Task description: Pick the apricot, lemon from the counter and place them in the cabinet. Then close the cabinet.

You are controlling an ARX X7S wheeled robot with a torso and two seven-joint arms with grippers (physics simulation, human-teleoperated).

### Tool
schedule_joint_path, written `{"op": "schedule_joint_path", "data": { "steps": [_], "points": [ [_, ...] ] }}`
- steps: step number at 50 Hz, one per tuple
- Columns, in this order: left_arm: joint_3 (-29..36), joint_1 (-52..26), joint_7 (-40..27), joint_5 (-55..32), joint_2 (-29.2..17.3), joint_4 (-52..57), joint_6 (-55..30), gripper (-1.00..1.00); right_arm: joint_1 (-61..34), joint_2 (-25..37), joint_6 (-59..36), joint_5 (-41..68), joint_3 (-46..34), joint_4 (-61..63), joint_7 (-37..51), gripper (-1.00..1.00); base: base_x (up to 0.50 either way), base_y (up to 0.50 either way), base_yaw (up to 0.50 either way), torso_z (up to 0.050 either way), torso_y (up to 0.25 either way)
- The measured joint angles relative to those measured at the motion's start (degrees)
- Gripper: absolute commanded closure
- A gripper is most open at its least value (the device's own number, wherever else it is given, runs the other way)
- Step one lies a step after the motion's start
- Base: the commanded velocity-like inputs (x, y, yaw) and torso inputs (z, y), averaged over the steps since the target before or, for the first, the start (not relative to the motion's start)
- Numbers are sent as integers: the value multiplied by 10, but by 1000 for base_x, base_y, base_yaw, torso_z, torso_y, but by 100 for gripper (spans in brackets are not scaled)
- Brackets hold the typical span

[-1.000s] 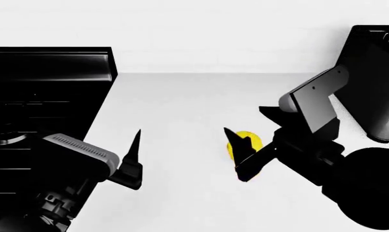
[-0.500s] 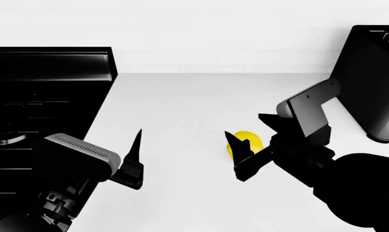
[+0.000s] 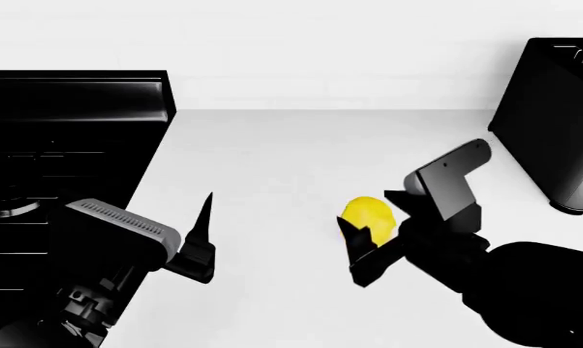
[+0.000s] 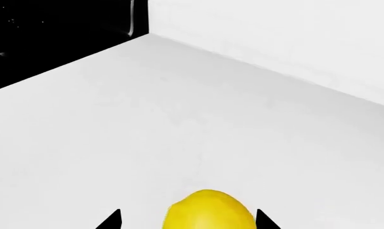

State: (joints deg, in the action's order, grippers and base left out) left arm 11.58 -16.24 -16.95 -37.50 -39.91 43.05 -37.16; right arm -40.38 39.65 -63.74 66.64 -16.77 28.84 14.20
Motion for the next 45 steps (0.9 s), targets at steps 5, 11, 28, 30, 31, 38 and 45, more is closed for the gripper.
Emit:
{"op": "schedule_joint_path", "data": {
  "steps": [5, 11, 28, 30, 31, 38, 45],
  "points": [
    [0, 0, 0, -1, -1, 0, 0, -100, 4, -1, 4, -11, -8, -8, -5, -100, 0, 0, 0, 0, 0],
    [2, -2, 0, -1, -1, 0, -1, -100, 9, -3, 11, -25, -17, -19, -8, -100, 0, 0, 0, 0, 0],
    [5, 1, 1, 2, -1, -5, 5, -100, 8, -20, 34, -73, -42, -72, -14, -100, 0, 0, 0, 0, 0],
    [6, 1, 2, 2, -1, -5, 7, -100, 7, -22, 36, -78, -47, -78, -16, -100, 0, 0, 0, 0, 0],
    [6, 2, 2, 3, -1, -6, 7, -100, 6, -24, 37, -81, -50, -81, -17, -100, 0, 0, 0, 0, 0],
    [7, 5, 3, 5, -1, -8, 11, -100, -1, -30, 40, -95, -63, -95, -21, 100, 0, 0, 0, 0, 0],
    [9, 7, 3, 7, -1, -10, 15, -100, -3, -31, 42, -96, -65, -98, -17, 100, 0, 0, 0, 0, -2]
  ]
}}
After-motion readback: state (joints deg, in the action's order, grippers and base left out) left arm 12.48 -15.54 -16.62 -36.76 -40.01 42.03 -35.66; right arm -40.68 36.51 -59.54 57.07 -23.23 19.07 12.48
